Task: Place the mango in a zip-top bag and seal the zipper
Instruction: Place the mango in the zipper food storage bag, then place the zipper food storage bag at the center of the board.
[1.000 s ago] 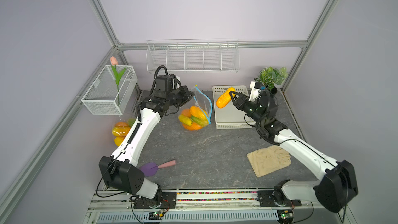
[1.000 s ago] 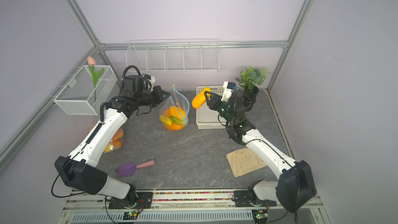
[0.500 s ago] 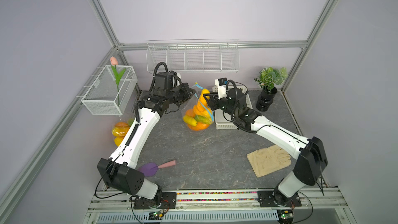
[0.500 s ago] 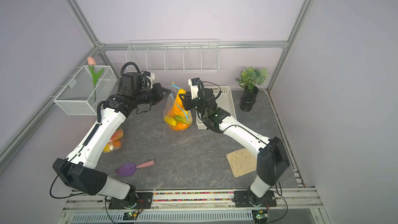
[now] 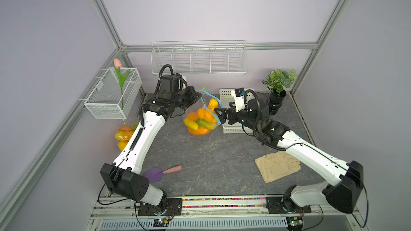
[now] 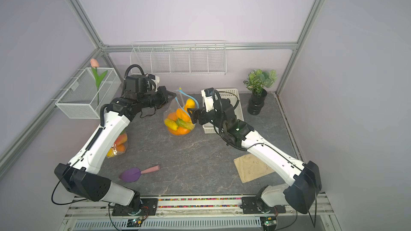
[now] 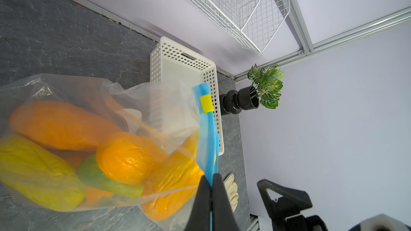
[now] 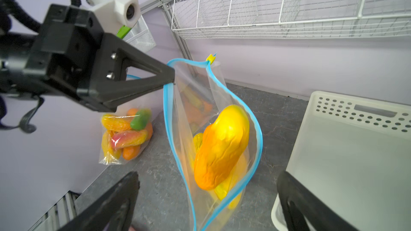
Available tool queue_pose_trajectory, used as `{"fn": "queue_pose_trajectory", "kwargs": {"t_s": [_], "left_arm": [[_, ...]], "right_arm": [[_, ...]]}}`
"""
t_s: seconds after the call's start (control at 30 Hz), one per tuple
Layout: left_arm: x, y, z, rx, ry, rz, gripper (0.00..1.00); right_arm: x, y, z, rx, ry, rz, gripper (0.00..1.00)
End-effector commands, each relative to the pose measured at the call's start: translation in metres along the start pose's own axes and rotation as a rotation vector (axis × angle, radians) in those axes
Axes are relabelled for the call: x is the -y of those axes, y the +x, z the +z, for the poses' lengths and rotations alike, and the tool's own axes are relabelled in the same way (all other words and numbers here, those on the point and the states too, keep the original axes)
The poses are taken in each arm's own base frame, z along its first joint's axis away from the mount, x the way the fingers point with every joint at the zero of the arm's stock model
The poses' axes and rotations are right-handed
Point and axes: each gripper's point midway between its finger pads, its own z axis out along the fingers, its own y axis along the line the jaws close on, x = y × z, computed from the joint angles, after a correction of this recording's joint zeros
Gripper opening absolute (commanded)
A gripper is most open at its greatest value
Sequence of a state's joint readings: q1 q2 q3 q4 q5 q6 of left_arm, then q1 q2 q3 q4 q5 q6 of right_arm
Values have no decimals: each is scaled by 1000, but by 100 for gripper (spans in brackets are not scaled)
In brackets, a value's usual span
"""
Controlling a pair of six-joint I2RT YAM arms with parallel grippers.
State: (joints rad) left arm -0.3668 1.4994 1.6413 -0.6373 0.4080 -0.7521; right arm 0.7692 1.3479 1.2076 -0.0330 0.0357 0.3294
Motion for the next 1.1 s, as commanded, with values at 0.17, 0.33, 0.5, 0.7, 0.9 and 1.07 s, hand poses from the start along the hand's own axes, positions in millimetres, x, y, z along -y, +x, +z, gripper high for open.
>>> {"fn": "queue_pose_trajectory", "kwargs": {"t_s": [0.17,0.33,0.5,0.7,0.9,1.07], "left_arm": [[15,-14,-14,73,38,-7,0],[14,-13,-19,85,35,-4,0],[9,-22,-28,121,66,-10,11],[7,-57,-97,433,76,71,68],[-10,-59,-136,647,80,264,99],[-10,-25,-109,564,211,488,98]], "right_arm": [[-4,51,30,-156,-27,2,73],[4,38,46,-146,41,-22,32],[-13,19,51,-135,-48,-113,7],[-31,-8,49,-203,-146,-250,7],[7,6,37,-253,-180,-159,7],[34,18,20,-248,-177,-98,8]]}}
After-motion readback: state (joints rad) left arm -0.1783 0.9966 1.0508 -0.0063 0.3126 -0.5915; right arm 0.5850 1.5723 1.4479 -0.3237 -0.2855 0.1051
